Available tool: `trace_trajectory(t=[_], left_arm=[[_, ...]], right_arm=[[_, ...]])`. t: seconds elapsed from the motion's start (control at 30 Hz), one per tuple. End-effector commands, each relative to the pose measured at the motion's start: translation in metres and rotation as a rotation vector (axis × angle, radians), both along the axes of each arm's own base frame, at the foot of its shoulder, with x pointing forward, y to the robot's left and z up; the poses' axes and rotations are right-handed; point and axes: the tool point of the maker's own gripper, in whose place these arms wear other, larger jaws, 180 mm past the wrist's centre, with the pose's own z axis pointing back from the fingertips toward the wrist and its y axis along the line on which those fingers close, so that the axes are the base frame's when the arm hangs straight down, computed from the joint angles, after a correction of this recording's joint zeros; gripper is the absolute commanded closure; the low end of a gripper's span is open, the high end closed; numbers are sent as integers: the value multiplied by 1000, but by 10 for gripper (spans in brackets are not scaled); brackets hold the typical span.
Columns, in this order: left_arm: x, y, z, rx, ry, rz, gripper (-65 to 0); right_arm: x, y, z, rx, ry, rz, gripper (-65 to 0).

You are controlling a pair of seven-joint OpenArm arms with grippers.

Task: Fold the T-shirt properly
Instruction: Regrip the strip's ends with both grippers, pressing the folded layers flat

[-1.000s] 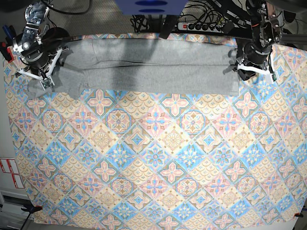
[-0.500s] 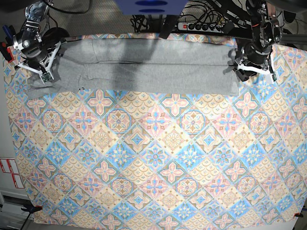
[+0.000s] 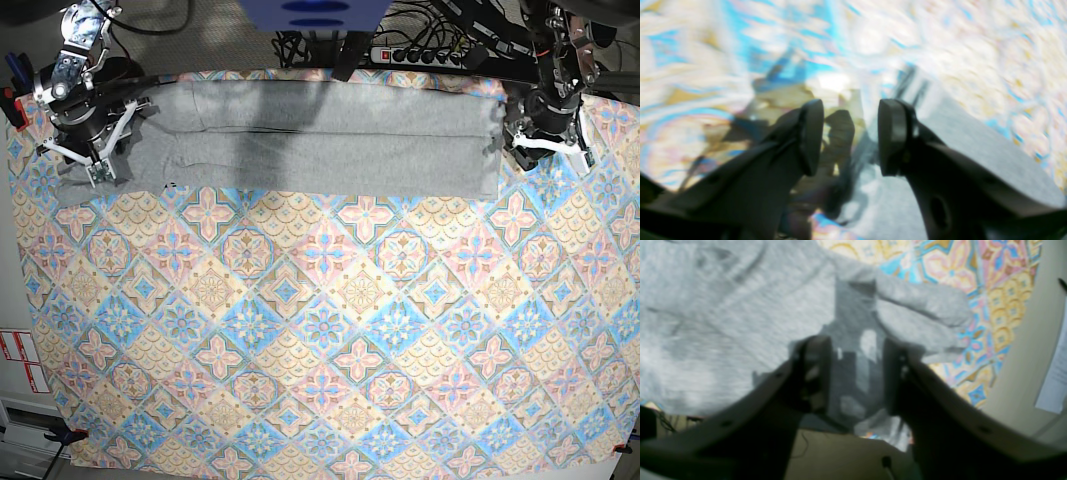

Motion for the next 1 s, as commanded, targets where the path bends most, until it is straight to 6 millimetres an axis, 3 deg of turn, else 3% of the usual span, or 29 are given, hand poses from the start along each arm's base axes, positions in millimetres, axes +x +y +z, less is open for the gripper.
trace_trajectory(t=[0.0,0.07,0.3,0.57,0.97], left_arm=[[6,6,9,24,-27,-14,-287],[8,10,12,43,-21,-37,-287],[27,-12,2,1,78,-177,-288],[20,-31,1,-20,192,-335,-289],[17,-27,-5,-20,260,-358,-289]], right_arm=[[9,-1,12,-12,-48,16,-196],[15,11,10,3,-49,47,-184],[21,40,4,40,-40,125,-184],[28,43,6,43,-54,132,-184],[34,49,7,61,-71,123,-184]])
